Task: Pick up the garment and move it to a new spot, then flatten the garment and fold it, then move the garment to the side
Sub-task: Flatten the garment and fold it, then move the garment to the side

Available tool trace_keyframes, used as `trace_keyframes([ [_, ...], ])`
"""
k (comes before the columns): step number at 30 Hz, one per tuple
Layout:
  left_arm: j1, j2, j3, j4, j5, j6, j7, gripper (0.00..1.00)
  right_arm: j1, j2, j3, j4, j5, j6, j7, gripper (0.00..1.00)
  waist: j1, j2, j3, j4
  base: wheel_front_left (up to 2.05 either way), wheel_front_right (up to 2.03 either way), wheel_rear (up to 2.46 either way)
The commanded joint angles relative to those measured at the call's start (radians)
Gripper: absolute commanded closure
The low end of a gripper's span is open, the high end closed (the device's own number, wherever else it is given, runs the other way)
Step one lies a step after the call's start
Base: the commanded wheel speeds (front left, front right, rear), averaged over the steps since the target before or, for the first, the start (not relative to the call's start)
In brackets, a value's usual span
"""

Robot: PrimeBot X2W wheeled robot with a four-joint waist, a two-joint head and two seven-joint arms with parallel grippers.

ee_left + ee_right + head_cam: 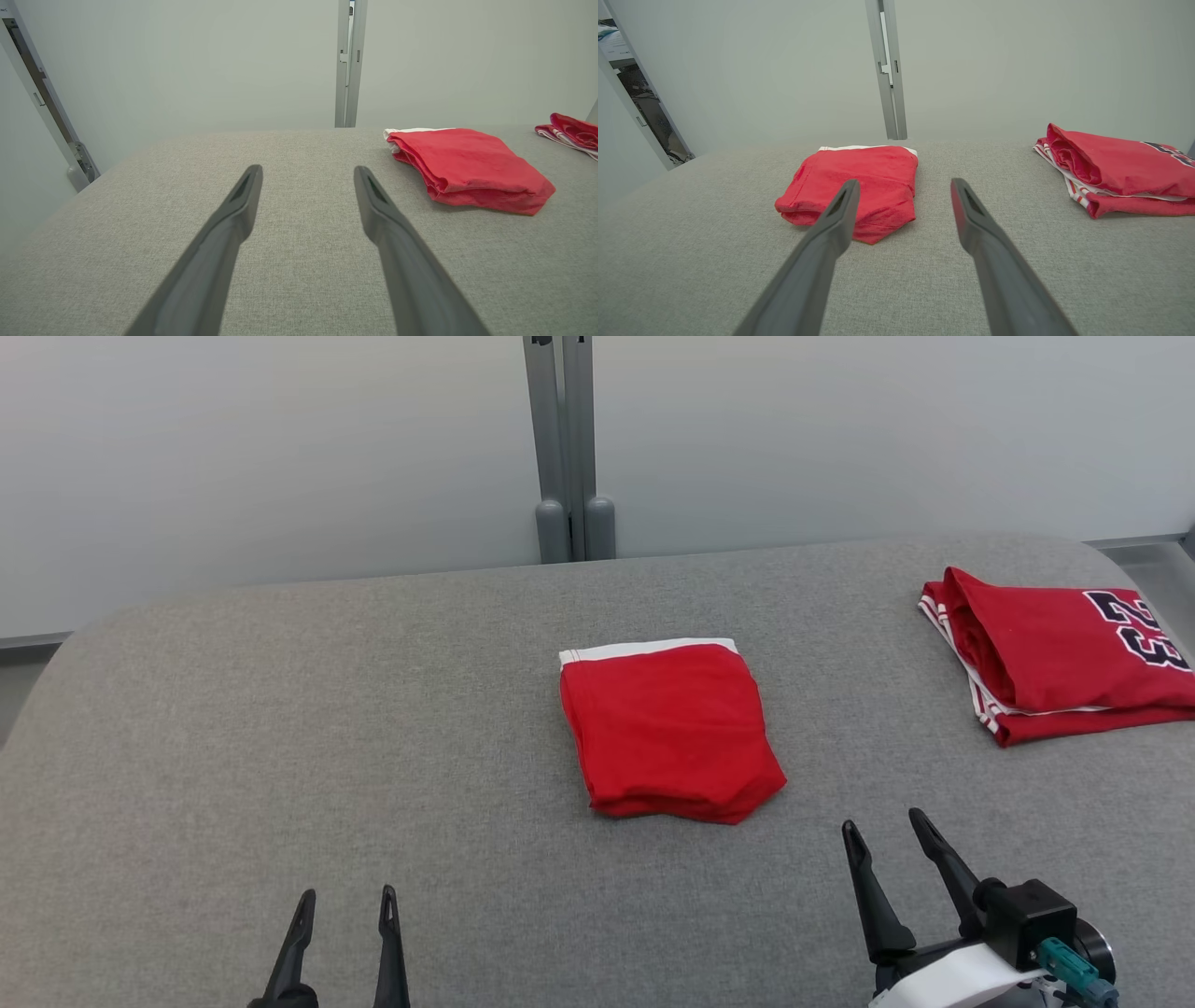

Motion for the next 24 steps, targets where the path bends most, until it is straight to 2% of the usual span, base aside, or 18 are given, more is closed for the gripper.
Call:
trace_keyframes([
  [1,0.009,0.002,0.0,0.0,0.009,0.005,0.0,0.0,0.01,-0.001,-0.003,-0.005,-0.008,-0.001,-0.002,0.0,0.0,0.0,0.003,0.002,0.0,0.0,0.0],
  [9,-0.001,0.002,-0.001,0.001,0.013,-0.003,0.0,0.0,0.003,-0.006,-0.001,-0.007,-0.01,-0.001,-0.002,0.0,0.0,0.0,0.022,0.011,0.0,0.0,0.0],
  [13,-0.014,0.002,-0.007,-0.001,0.017,-0.006,0.0,0.0,-0.037,-0.011,0.011,0.012,0.029,-0.001,-0.002,0.0,0.0,0.0,0.045,0.019,0.0,0.0,0.0],
  [19,-0.043,0.002,-0.023,-0.005,0.024,-0.016,0.0,0.0,-0.149,-0.047,0.04,0.081,0.179,-0.001,-0.002,0.0,0.0,0.0,0.095,0.039,0.0,0.0,0.0],
  [24,-0.092,0.002,-0.041,-0.015,0.018,-0.023,0.0,0.0,-0.299,-0.124,0.108,0.178,0.399,0.0,-0.002,0.0,0.0,0.0,0.167,0.067,0.0,0.0,0.0],
])
